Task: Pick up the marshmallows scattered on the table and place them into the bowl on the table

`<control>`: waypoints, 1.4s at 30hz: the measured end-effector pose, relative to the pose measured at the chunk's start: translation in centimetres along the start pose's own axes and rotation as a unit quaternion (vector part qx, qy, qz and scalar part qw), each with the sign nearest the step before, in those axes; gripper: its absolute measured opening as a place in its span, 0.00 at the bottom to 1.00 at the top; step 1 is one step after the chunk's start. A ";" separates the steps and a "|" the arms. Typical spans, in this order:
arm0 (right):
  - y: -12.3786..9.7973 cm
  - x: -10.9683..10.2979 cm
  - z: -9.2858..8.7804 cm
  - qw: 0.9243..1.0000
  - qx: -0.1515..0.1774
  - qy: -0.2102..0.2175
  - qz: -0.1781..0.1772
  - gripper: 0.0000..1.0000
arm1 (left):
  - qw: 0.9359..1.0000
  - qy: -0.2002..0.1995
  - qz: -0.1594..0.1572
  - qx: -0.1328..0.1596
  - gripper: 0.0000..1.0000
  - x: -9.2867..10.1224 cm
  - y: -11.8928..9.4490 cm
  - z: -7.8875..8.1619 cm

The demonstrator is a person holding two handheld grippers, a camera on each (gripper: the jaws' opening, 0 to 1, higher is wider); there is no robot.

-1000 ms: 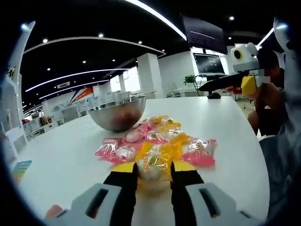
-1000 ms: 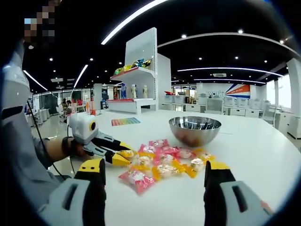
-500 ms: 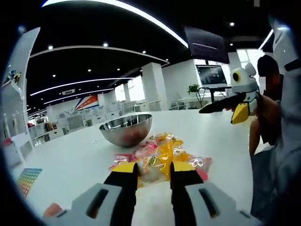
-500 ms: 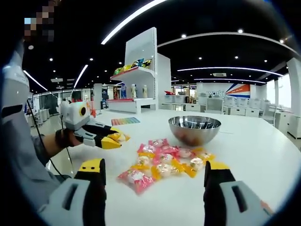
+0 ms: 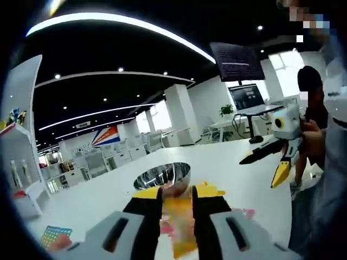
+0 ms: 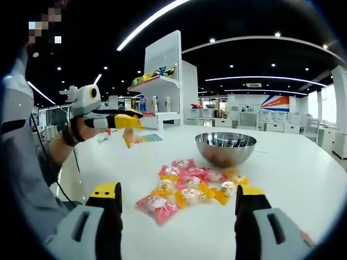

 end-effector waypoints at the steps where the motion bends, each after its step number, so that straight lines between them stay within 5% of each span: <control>1: 0.1 0.0 0.1 1.000 0.003 0.004 -0.001 0.82 | 1.000 -0.007 0.003 0.001 0.21 -0.7 1.0 0.5; 3: 0.2 0.0 0.2 1.000 0.007 0.008 0.000 0.83 | 0.998 -0.038 -0.007 -0.042 0.11 -1.2 2.2 -1.2; 4: 0.1 0.0 0.3 1.000 0.005 0.010 0.001 0.82 | 0.998 -0.062 -0.015 -0.010 0.11 -1.6 3.3 -1.9; 7: -0.4 0.1 0.8 1.000 0.014 0.000 -0.001 0.82 | 0.998 -0.006 0.000 -0.056 0.08 -2.8 3.9 -5.0; 9: -0.5 0.7 0.9 1.000 0.013 0.001 -0.009 0.82 | 0.999 -0.019 -0.004 -0.031 0.08 -3.0 4.5 -4.3; 22: -0.4 1.0 0.4 1.000 0.007 0.002 -0.017 0.81 | 1.000 -0.015 -0.004 -0.005 0.05 -4.2 5.8 -1.4; 42: -0.5 0.6 0.4 1.000 -0.001 -0.009 -0.018 0.81 | 1.000 -0.024 0.005 0.001 0.14 -3.9 4.3 -1.1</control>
Point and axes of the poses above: the point that each gripper's makers call its tool centre point, and the gripper's own axes: y roughly forward along the fingers, x roughly to its right, z roughly out of its top, the point moved 2 cm from there along -y, roughly backward along the fingers, and after that the axes turned 8 degrees about x, right-handed, at the moved point
